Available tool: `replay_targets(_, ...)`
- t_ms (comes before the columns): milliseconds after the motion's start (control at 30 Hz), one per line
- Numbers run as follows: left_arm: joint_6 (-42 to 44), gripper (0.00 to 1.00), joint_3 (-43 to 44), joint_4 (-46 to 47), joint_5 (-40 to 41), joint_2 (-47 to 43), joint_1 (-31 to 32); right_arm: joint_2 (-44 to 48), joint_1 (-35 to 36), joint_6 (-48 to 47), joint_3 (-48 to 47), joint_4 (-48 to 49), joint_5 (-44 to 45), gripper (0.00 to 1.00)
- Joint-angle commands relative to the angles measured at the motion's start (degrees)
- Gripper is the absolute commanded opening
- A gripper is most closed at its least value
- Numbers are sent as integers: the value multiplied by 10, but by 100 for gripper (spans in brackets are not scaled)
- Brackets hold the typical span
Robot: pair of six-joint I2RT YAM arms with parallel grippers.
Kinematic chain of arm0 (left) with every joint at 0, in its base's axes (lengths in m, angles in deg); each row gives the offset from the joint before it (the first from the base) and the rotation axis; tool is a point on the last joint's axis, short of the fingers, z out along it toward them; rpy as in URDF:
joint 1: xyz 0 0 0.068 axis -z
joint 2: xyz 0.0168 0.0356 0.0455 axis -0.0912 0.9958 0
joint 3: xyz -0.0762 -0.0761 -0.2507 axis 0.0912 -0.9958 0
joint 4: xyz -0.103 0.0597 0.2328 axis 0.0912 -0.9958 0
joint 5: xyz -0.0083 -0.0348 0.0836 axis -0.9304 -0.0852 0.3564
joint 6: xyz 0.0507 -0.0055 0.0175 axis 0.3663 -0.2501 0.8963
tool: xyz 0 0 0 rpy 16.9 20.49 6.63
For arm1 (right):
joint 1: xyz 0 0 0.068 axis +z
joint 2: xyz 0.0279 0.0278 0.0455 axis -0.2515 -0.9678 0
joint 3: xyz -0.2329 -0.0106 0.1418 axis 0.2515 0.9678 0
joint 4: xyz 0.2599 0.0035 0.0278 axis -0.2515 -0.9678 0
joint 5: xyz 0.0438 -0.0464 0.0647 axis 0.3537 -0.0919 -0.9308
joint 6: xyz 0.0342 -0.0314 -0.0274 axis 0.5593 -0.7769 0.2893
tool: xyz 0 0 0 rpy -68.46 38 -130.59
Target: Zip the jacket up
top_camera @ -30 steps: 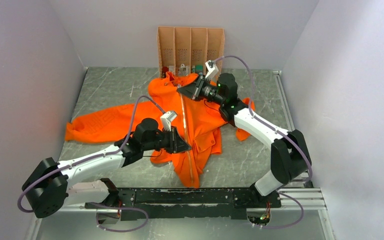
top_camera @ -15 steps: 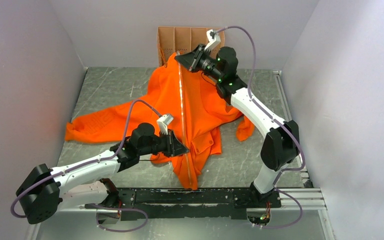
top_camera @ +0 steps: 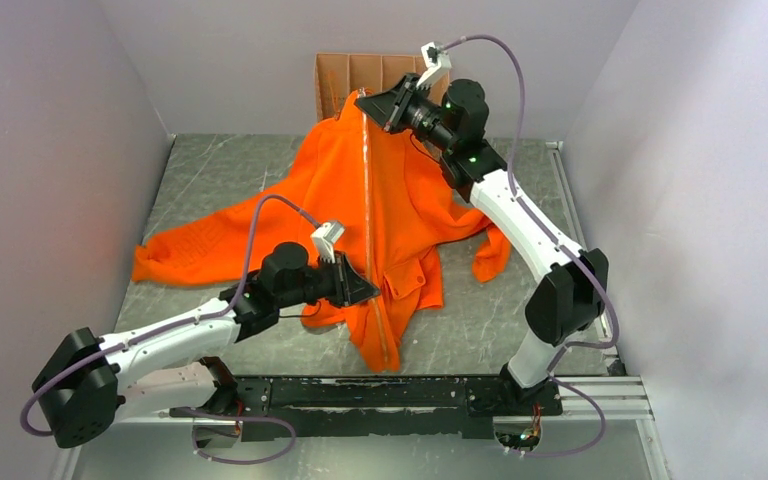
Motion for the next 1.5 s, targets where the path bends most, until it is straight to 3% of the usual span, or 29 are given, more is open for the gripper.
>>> replay_targets(0,20,8,21,-128,-14,9,21,65,-25,-27,-24,126,71,0)
replay_targets(133,57,8,92,-207,29,27,-8,88,-26,-38,-20,108,70,0)
replay_targets(333,102,8,181,-266,7,47,-141,112,-30,-72,-54,59,53,0)
replay_targets(600,145,8,375,-344,-6,96,-267,67,-33,-80,-257,-12,29,0)
replay_targets(767,185,8,537,-434,42,125,-329,10,-33,-61,-419,-55,29,0)
replay_targets(833,195,8,595,-458,42,126,-366,5,-33,-42,-431,-52,24,0)
replay_targets(967,209,8,641,-490,80,108,-418,55,-33,-20,-317,-15,32,0)
replay_targets(1133,209,8,584,-479,134,63,-429,135,-33,-6,-107,19,56,0)
replay_targets(1300,199,8,485,-463,63,58,-430,231,-33,-22,129,40,142,0)
replay_targets(1467,229,8,402,-451,-41,77,-429,291,-37,-26,267,8,227,0)
